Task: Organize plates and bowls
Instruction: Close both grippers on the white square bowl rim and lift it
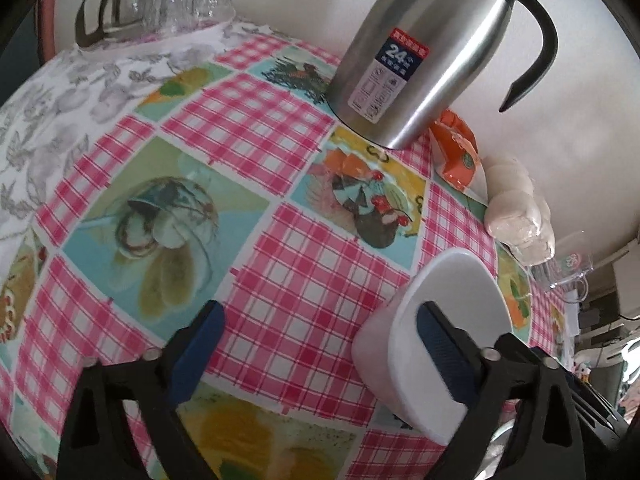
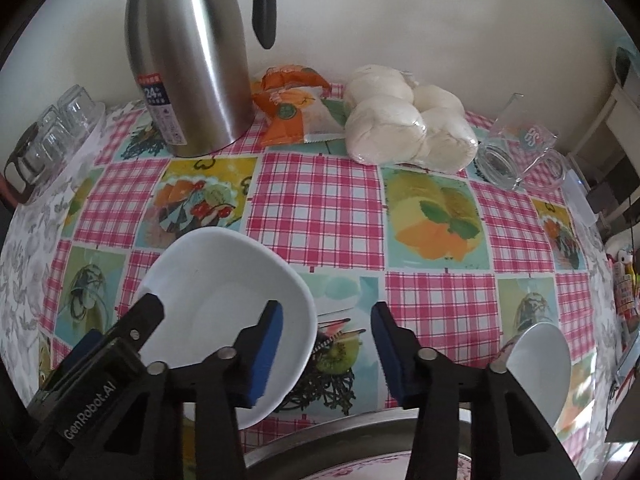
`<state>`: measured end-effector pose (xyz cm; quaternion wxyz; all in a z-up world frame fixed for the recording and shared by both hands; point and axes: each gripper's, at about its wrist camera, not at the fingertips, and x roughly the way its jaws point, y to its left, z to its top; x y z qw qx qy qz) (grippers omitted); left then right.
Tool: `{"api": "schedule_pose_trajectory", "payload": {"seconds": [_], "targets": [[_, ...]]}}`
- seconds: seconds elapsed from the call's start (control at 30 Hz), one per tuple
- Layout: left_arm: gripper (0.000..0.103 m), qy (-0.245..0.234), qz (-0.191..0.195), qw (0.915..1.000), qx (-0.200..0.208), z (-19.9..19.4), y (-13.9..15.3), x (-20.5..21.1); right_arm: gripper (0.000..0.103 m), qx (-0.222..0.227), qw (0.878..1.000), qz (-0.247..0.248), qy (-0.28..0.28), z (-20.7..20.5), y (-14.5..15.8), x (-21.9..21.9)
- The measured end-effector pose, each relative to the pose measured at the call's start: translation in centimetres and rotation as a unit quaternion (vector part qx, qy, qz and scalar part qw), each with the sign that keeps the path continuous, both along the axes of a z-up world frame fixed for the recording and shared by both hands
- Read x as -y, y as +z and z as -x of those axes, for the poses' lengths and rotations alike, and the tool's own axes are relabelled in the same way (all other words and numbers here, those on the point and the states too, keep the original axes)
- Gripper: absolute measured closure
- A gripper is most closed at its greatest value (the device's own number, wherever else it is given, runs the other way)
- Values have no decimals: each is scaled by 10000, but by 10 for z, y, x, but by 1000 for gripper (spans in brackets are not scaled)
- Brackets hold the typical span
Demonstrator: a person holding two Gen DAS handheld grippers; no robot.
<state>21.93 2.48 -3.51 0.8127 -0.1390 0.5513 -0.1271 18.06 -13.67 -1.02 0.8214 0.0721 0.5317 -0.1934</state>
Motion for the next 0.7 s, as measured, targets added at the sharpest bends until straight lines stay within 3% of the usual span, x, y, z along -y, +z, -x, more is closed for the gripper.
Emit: {"api": "schedule_pose_trajectory", "payload": {"seconds": [0.03,0.23,0.43,0.57,0.7], "targets": [[27,-52,37,10000,-24,0,-1,1,56,-11,10000,6,20,-1,0,-1],[58,-267,283,9991,-171,0,-6,8,66,-144,9998,40,128,-6,-5,-8],[70,-363,482,9981,-131,1,-4,11,88,-373,9992,-88,110,-11,-17,-7],[70,-434,504,9976,-198,0,-10,16,91,-457,9988,-100,140,-12,-19,-7],[82,-528,693,9958,-277,0,-11,16,92,-427,9987,-211,166,-11,-19,-6]]}}
